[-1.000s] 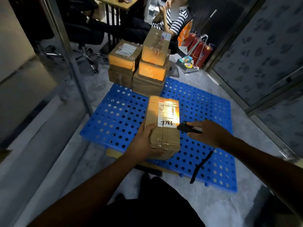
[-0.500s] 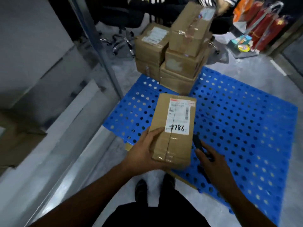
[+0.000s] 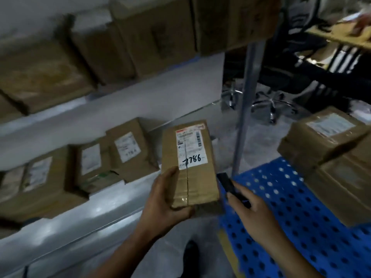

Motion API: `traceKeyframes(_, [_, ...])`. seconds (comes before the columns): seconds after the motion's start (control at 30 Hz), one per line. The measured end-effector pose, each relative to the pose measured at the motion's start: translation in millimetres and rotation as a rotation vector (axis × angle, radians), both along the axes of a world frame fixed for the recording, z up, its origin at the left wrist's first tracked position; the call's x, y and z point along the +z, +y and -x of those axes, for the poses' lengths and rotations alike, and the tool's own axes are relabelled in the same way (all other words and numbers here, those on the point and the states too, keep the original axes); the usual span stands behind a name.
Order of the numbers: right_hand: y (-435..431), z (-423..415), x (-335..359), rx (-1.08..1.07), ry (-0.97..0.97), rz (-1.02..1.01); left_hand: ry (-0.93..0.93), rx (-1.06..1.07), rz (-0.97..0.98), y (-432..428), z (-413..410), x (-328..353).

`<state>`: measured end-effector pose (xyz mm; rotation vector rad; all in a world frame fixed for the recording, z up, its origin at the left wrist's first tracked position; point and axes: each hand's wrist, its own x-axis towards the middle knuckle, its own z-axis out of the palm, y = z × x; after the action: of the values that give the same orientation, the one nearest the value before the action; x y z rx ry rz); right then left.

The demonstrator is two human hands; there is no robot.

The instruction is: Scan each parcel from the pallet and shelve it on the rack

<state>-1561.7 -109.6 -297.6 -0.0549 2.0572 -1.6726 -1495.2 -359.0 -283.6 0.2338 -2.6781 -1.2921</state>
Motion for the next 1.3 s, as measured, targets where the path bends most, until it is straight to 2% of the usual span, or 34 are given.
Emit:
traceKeyframes(0.17, [-78,80,14,0.088,0.111,-0.041,-0.023,0.14,0.091,-57,56,6])
traceKeyframes(0.37, [-145,146,7,0.12,0.0,-0.098,-0.077,0.267,0.334,-104,118,-24])
traceKeyframes(0.6, [-180,192,-9,0.032,-0.154,-0.079,-0.088,0.331,0.237,-123,154,-35])
traceKeyframes(0.7, [-179,197,-9,0.039,-0.147,-0.094,-0.076,0.319,0.24,-128,159,-38])
traceKeyframes(0.9, [-139,163,-7,0.011,0.023,-0.082,-0.167,0.277,0.247,-131,162,-35])
traceKeyframes(1.07, [-60,94,-5,-0.219,0.018,-0.01,-0.164,0.177,0.35,-121,140,-14])
traceKeyframes(1.2, [7,28,-1,-0.4,-0.07,0.065,0.124,0.142,0.417,-61,122,6])
traceKeyframes(1.3, [56,-12,-2,-0.544,-0.141,0.117,0.305,-0.068,0.407,6,130,10])
